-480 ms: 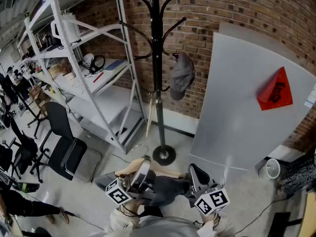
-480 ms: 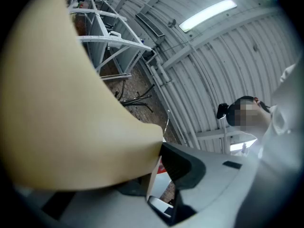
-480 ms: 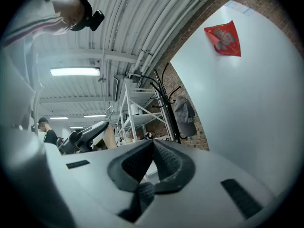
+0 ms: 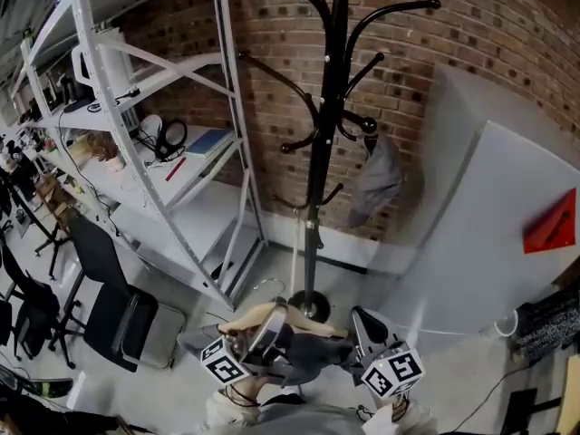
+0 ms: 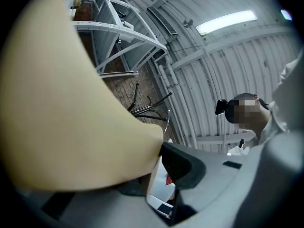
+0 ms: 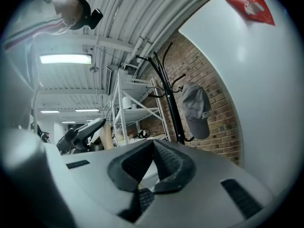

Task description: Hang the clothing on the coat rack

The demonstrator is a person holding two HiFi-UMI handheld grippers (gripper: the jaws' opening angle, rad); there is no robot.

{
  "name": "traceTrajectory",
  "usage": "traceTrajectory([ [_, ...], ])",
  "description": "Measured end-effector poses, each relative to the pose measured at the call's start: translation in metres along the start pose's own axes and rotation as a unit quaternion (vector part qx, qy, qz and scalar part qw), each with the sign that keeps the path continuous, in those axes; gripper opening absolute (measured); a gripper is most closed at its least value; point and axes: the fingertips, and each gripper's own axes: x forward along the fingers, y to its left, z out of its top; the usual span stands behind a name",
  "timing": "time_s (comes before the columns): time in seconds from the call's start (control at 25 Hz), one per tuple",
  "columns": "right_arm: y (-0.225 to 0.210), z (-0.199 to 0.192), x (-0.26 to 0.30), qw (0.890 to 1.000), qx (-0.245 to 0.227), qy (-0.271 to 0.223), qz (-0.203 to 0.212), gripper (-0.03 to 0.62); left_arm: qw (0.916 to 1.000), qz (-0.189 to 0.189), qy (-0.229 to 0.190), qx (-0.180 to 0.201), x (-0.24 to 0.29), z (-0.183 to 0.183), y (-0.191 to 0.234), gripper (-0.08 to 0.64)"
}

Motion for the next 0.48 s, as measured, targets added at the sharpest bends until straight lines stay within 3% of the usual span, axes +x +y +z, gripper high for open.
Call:
traceTrajectory([
  [0.2, 0.007, 0.005, 0.055, 1.000, -0.005, -0.005, -0.011, 0.024, 0.9995, -0.018, 0.027, 0.004, 0.011, 0.037, 0.032, 0.103],
  [0.48, -0.014, 0.008, 0.075, 0.999, -0.009, -0.001, -0.037, 0.023, 0.9973, -0.032, 0.062, 0.021, 0.040, 0.046, 0.063, 0.101],
])
